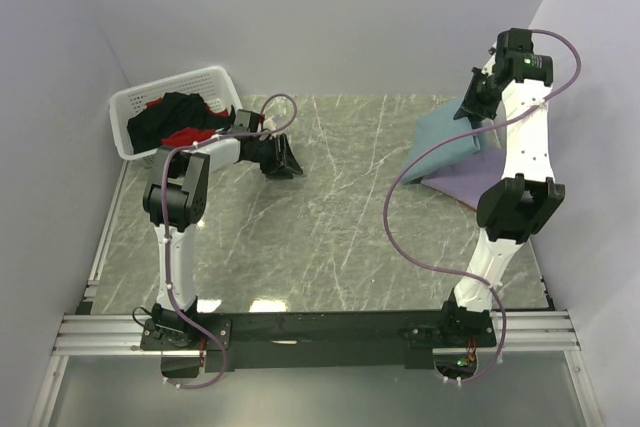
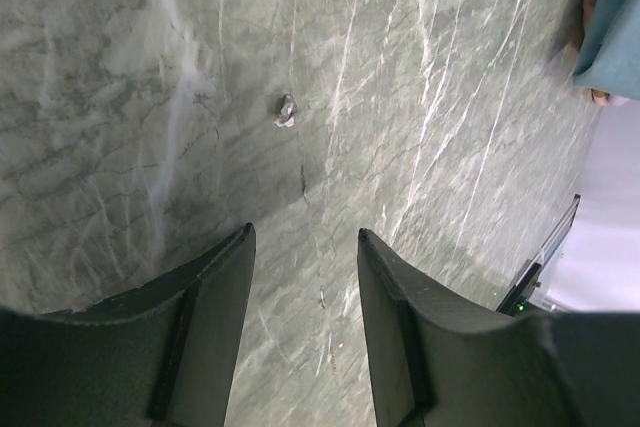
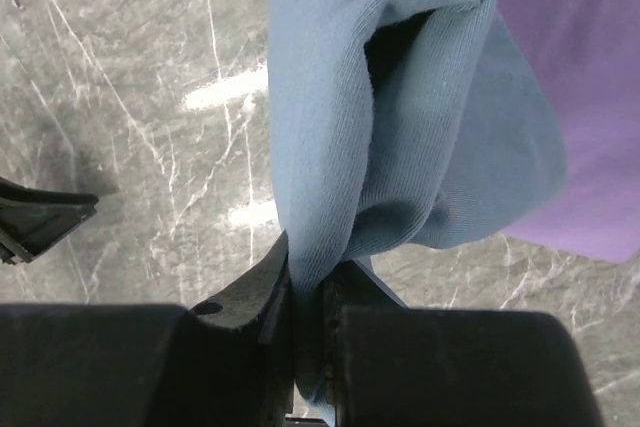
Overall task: Fold and stack the t-shirts
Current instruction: Neatly place the folded tshirt to the corner
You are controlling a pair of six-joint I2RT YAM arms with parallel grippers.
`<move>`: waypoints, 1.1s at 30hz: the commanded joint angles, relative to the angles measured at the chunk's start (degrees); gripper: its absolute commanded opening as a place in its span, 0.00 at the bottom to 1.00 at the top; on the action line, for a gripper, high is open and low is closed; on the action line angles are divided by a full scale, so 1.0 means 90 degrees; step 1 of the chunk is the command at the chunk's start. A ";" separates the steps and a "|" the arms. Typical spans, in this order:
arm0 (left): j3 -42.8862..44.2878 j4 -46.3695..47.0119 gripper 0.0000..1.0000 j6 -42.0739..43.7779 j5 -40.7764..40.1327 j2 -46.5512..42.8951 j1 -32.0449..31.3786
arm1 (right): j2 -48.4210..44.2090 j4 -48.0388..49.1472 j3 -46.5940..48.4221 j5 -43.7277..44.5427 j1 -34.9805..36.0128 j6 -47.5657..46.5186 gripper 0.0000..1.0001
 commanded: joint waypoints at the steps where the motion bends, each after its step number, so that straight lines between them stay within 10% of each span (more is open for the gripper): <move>1: -0.0288 -0.0406 0.53 0.0217 -0.0302 -0.0013 -0.0069 | -0.0674 0.0173 0.0290 -0.0200 -0.0228 -0.0076 0.00; 33: -0.0796 -0.0249 0.55 0.0207 -0.0331 -0.0599 -0.0147 | -0.0957 0.1021 -0.1359 0.0667 -0.1029 -0.0428 0.00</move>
